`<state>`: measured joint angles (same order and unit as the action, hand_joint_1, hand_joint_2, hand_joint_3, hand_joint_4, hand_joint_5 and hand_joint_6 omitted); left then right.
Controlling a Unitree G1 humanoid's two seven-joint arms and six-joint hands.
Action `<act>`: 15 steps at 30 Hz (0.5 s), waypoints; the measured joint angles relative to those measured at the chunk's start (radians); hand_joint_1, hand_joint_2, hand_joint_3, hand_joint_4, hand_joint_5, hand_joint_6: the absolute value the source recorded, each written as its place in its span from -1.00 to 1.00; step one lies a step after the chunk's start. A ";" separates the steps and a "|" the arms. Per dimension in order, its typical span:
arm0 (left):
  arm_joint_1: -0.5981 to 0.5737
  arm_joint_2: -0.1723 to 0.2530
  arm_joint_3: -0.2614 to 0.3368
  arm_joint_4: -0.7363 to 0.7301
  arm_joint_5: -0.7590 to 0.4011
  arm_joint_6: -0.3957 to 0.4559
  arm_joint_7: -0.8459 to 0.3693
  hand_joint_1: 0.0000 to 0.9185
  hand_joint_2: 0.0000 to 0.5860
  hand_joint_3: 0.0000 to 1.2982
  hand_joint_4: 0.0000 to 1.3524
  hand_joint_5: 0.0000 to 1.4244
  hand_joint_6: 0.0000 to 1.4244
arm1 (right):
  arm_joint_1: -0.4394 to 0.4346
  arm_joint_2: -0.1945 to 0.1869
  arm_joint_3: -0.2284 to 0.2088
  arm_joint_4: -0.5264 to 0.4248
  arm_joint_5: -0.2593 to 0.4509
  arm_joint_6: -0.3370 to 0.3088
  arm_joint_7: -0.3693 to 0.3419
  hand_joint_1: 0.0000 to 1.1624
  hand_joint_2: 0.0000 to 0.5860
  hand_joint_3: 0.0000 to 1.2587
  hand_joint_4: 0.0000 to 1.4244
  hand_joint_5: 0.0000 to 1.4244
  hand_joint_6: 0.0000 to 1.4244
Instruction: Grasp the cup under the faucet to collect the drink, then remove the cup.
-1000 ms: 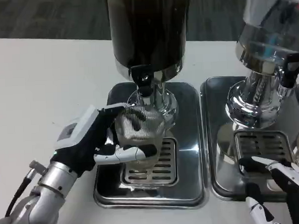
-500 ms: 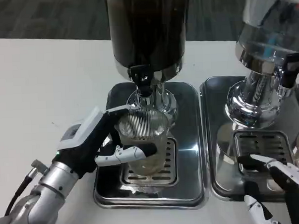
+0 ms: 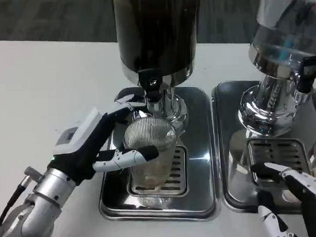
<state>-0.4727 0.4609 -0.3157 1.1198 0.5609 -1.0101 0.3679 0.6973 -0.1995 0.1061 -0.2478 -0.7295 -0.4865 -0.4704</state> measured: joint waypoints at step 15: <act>0.053 0.074 -0.050 -0.168 0.163 0.108 0.196 -0.94 -0.97 -0.75 -1.00 -1.00 -0.92 | 0.013 -0.007 -0.008 -0.011 0.030 0.000 0.024 -0.41 0.57 -0.36 -0.43 -0.48 -0.61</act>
<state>-0.4196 0.5346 -0.3655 0.9521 0.7237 -0.9026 0.5642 0.7100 -0.2067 0.0980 -0.2588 -0.6992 -0.4866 -0.4462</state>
